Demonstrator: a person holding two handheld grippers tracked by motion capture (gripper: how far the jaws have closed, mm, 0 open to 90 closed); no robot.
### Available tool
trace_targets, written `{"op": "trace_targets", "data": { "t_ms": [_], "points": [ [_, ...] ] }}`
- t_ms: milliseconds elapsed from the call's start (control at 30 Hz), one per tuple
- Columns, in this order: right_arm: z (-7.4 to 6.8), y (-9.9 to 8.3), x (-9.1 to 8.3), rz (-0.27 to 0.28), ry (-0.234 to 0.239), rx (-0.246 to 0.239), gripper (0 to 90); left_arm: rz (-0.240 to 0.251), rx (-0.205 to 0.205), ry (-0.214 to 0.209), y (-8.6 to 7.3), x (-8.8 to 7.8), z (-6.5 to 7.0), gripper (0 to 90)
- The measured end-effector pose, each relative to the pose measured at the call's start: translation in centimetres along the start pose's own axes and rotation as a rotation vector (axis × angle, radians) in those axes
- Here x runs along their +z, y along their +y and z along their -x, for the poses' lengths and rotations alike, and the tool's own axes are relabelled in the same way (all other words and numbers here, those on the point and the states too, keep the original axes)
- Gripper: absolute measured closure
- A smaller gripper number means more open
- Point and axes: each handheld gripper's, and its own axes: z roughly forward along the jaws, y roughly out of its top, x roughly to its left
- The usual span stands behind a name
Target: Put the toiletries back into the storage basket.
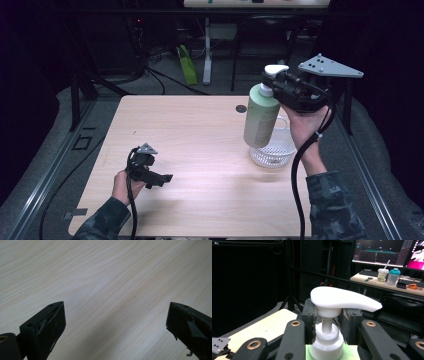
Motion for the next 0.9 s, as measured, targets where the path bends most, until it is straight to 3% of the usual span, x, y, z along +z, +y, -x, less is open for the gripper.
{"op": "trace_targets", "data": {
  "t_ms": [900],
  "points": [
    [2.6,-0.3,-0.5,-0.008,-0.094,0.022,68.4,-0.001,0.000,-0.002,0.0,0.0,0.0,2.4]
  ]
}}
